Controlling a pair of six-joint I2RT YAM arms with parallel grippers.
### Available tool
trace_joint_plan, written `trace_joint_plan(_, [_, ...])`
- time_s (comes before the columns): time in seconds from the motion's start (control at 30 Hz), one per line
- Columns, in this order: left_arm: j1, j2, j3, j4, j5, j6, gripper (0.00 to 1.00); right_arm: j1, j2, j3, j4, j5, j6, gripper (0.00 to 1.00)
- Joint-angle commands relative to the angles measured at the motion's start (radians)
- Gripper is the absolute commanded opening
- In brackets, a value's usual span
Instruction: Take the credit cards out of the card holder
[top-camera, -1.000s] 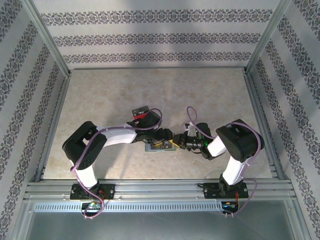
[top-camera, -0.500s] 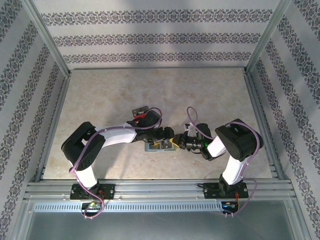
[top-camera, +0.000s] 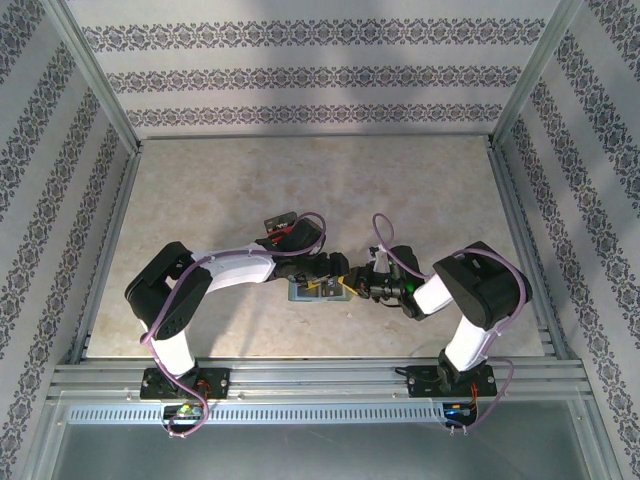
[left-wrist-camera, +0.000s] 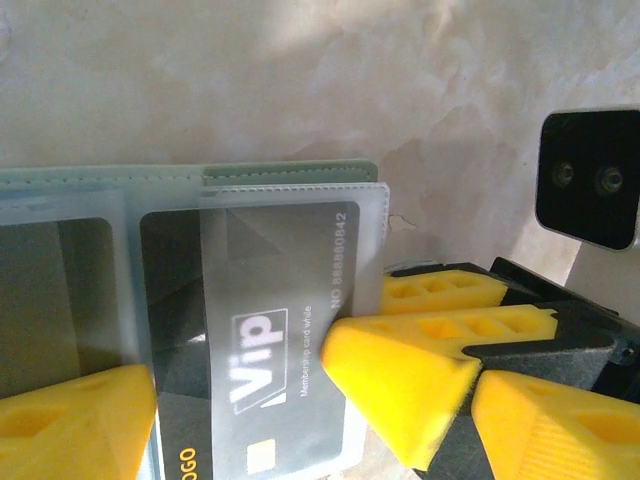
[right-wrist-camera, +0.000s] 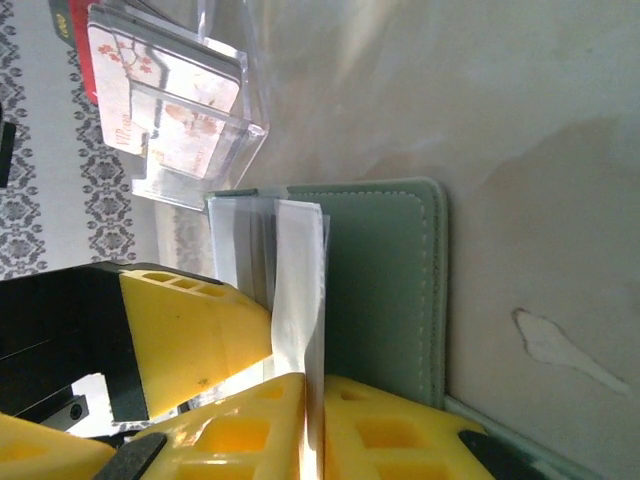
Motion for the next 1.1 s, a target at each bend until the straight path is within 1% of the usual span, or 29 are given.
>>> trace_joint_plan(0.0, [-0.012,0.032,-0.003,0.013,0.005,0.028,0.82,0.028,-0.037,0.020,-0.229,0.071,-0.070,0.17])
trace_joint_plan(0.07, [-0.012,0.028,-0.010,0.027,0.008,0.026,0.81,0.033,-0.064,0.026,-0.324,0.096,-0.100,0.18])
trace_joint_plan(0.23, [-0.006,0.009,-0.045,0.071,0.008,0.013,0.77,0.050,-0.118,0.082,-0.471,0.143,-0.142,0.24])
trace_joint_plan(0.3, [-0.001,-0.001,-0.060,0.096,0.015,0.006,0.75,0.064,-0.145,0.110,-0.559,0.177,-0.168,0.26])
trace_joint_plan(0.5, [0.009,-0.016,-0.094,0.154,0.032,-0.006,0.74,0.099,-0.216,0.205,-0.800,0.283,-0.242,0.27])
trace_joint_plan(0.63, [0.013,-0.015,-0.094,0.158,0.032,-0.008,0.74,0.108,-0.231,0.237,-0.866,0.315,-0.257,0.26])
trace_joint_plan(0.83, [0.016,-0.038,-0.098,0.121,0.005,0.000,0.73,0.129,-0.262,0.256,-0.939,0.369,-0.273,0.27])
trace_joint_plan(1.07, [0.015,-0.097,-0.072,0.026,-0.077,0.048,0.64,0.140,-0.336,0.253,-1.010,0.428,-0.281,0.27])
